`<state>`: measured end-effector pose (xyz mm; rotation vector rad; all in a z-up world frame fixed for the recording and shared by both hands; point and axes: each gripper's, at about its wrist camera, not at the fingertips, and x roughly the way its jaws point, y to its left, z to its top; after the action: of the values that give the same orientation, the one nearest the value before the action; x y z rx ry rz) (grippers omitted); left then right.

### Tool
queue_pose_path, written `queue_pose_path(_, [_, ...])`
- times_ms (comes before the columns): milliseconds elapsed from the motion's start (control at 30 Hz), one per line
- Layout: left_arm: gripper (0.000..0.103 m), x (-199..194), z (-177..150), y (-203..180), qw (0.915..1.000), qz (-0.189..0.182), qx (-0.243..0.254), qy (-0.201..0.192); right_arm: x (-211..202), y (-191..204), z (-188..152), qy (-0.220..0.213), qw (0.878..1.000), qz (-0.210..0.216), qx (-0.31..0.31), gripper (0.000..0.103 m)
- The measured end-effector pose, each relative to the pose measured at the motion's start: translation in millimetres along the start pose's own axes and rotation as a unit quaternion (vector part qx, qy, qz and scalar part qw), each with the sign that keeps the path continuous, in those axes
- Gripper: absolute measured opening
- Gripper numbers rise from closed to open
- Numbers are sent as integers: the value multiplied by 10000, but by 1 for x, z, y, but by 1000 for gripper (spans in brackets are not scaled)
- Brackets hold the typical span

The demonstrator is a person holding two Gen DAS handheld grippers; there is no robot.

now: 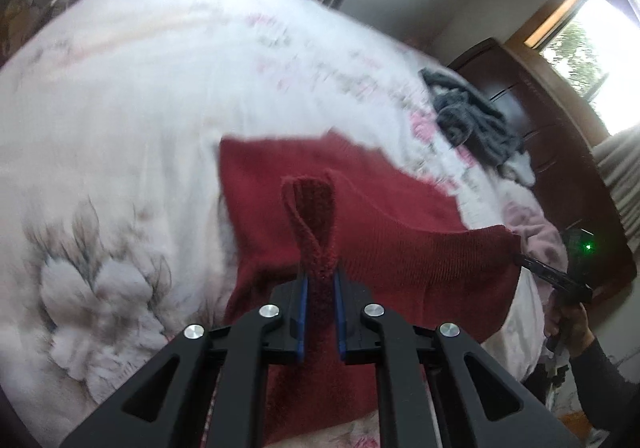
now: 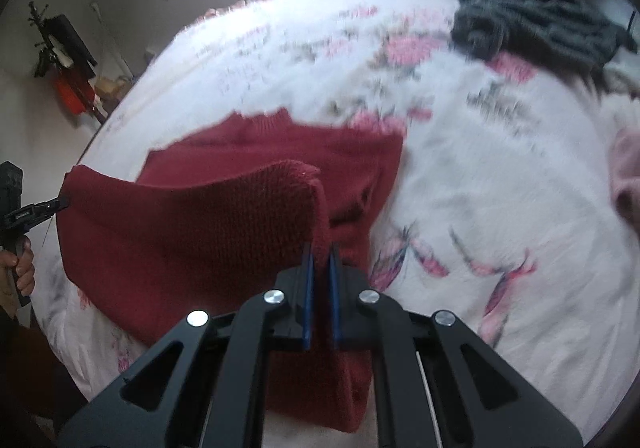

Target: Fold small clothes

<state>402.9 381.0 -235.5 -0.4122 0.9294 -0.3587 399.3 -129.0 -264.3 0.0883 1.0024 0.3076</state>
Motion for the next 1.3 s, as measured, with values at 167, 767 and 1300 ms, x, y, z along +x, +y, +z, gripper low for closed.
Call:
queue_pose_path(167, [10, -2, 43, -8, 9996, 47, 215, -198, 0, -10, 39, -219, 9995, 36, 235, 5])
queue_pose_path(767, [9, 130, 134, 49, 9965, 421, -509, 519, 117, -50, 135, 433, 9955, -216, 811, 5])
queue_pose_path(1300, [9, 202, 164, 98, 9893, 626, -930, 938, 177, -70, 166, 565, 9939, -446, 841, 5])
